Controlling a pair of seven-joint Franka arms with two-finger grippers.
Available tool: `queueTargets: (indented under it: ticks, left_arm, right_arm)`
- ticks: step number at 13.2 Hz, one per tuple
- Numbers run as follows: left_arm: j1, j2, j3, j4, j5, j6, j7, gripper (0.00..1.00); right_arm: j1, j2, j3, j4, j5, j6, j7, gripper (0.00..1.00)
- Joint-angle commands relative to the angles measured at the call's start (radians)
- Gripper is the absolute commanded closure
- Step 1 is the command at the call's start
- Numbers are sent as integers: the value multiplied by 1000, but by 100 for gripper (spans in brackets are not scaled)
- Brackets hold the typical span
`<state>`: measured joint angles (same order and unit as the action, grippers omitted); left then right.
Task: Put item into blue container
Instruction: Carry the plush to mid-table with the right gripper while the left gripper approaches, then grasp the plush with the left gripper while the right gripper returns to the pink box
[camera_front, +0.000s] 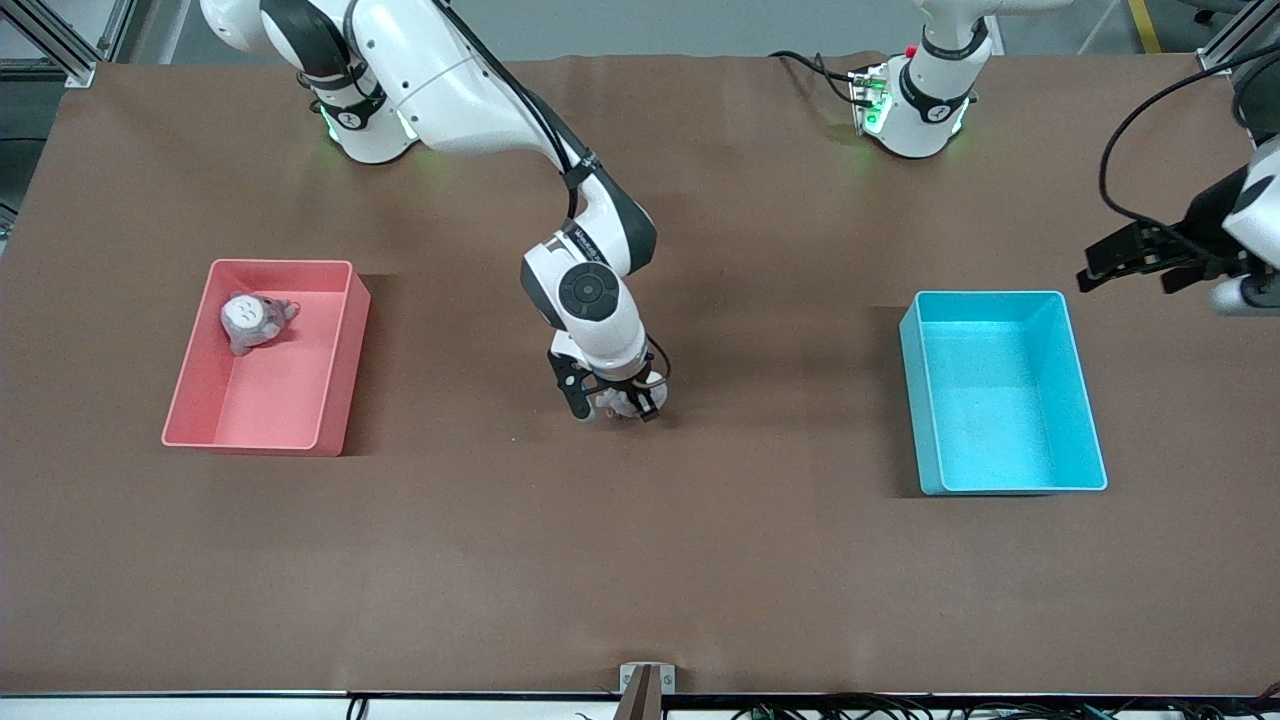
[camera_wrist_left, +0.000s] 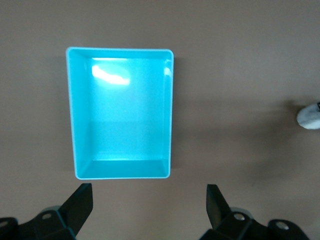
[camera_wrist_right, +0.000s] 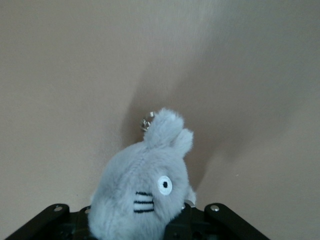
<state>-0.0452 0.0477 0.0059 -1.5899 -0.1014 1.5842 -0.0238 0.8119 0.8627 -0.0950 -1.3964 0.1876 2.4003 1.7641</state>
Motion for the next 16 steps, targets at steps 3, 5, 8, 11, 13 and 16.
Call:
queueTargets:
  ticks: [3, 5, 8, 11, 13, 16]
  left_arm:
    - [-105, 86, -6, -16, -17, 19, -82, 0]
    - [-159, 136, -7, -16, -21, 72, -152, 0]
    - [-228, 230, -7, -16, -26, 175, -243, 0]
    - [-278, 296, -7, -16, -52, 281, -320, 0]
    - [-308, 331, -7, -16, -52, 325, -364, 0]
    - [-363, 394, -7, -13, -52, 448, -456, 0]
  right_arm:
    - [15, 50, -12, 71, -22, 0, 52, 81]
    - [9, 49, -12, 73, -22, -1, 38, 0]
    - [-13, 16, -15, 74, -20, -24, -6, 0]
    - [-80, -8, -9, 153, -11, -215, -154, 0]
    - [-137, -62, -8, 189, -8, -369, -307, 0]
    - [-244, -197, -12, 159, -7, -560, -634, 0]
